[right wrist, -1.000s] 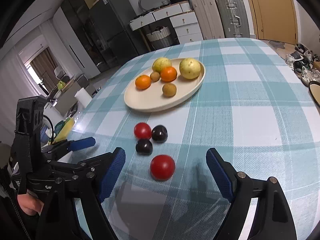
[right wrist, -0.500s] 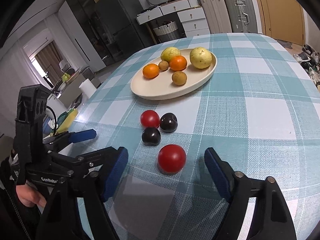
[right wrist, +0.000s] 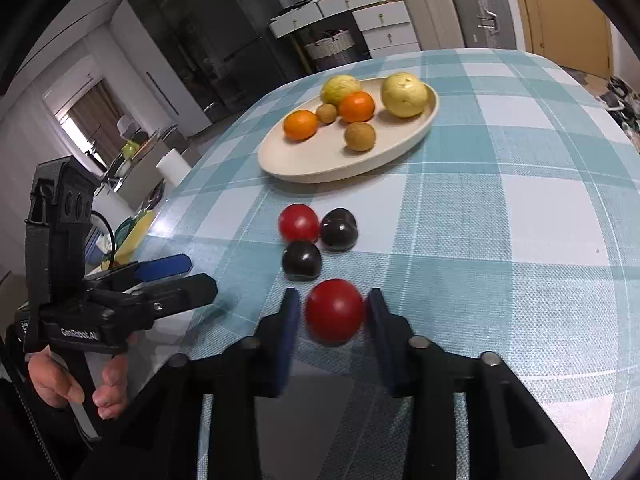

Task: Organize fruits
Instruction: 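Grasp a red tomato with the right gripper while the left gripper grasps another tomato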

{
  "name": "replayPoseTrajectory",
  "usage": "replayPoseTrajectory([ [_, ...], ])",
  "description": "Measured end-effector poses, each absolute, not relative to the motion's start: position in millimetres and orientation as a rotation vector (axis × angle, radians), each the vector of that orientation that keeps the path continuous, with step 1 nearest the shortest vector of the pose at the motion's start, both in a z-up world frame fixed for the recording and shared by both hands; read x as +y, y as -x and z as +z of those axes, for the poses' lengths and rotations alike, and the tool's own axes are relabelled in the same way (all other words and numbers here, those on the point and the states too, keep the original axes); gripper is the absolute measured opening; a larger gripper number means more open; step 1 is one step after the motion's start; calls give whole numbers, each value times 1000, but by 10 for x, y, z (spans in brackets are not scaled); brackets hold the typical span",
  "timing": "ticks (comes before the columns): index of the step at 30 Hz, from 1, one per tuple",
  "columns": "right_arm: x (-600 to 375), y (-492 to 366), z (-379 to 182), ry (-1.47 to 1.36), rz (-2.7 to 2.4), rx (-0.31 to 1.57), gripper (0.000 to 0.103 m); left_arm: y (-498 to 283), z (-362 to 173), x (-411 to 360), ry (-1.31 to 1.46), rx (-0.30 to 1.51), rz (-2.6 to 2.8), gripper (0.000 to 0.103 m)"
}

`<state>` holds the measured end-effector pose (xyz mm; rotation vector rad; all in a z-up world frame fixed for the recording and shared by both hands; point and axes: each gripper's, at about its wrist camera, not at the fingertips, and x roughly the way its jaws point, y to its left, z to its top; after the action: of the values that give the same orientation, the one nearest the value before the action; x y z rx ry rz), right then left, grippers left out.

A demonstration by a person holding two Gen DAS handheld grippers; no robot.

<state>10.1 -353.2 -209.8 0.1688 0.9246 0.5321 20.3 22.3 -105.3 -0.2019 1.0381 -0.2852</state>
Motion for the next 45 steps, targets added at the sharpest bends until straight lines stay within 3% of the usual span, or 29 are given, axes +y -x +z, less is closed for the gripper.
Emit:
replayPoseTrajectory([
  [23,-3808,-75,-2004,-225,561,860,30,-739,-973,-157,260,1045,-391,101],
  [30,-3871,-138,-1961,-247,571,852,30,-844,-979,-284,248,1055,-438,80],
  [37,-3881,-194,-1929,-248,586,846,30,-894,-1047,-366,242,1108,-500,42],
  [42,-3879,-214,-1936,-249,589,849,30,-904,-1097,-367,260,1125,-512,28],
  [45,-3878,-223,-1942,-247,589,853,30,-923,-1098,-310,295,1117,-511,28],
])
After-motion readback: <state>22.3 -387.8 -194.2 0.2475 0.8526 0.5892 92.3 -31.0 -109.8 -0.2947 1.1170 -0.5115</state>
